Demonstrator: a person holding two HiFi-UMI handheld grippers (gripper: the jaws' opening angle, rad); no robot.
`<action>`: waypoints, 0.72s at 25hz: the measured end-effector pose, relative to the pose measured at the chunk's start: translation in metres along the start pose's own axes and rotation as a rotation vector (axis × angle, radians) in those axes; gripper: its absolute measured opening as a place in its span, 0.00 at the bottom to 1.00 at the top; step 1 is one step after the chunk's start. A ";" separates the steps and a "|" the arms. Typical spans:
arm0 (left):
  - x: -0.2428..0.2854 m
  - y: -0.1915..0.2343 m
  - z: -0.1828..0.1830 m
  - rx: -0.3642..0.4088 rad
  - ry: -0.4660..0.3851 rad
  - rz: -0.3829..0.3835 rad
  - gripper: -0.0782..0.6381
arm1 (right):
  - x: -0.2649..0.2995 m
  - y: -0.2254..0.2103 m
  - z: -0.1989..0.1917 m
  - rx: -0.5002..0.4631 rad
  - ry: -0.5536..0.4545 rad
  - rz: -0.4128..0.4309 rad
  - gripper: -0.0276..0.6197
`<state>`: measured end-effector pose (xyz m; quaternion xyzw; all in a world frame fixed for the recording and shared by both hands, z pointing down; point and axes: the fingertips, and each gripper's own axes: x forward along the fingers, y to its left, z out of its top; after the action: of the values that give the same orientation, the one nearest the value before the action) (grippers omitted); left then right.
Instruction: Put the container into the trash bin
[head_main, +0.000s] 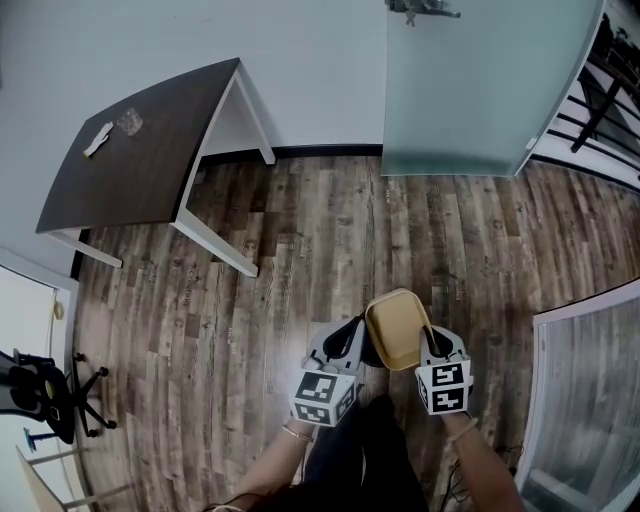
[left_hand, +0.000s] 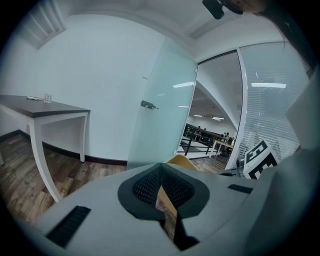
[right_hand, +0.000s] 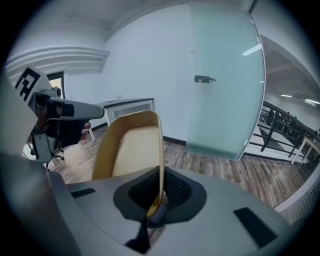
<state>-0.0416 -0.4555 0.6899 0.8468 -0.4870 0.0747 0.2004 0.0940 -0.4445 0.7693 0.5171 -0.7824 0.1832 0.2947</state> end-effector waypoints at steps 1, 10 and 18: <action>0.005 0.004 -0.007 -0.003 0.003 0.001 0.13 | 0.009 0.001 -0.007 -0.006 0.010 0.003 0.07; 0.038 0.037 -0.067 -0.031 0.030 0.015 0.13 | 0.088 0.007 -0.083 -0.056 0.139 0.033 0.09; 0.062 0.056 -0.117 -0.054 0.054 0.016 0.13 | 0.143 0.008 -0.141 -0.097 0.240 0.050 0.12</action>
<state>-0.0493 -0.4808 0.8311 0.8348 -0.4901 0.0858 0.2357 0.0831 -0.4581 0.9696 0.4570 -0.7622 0.2131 0.4060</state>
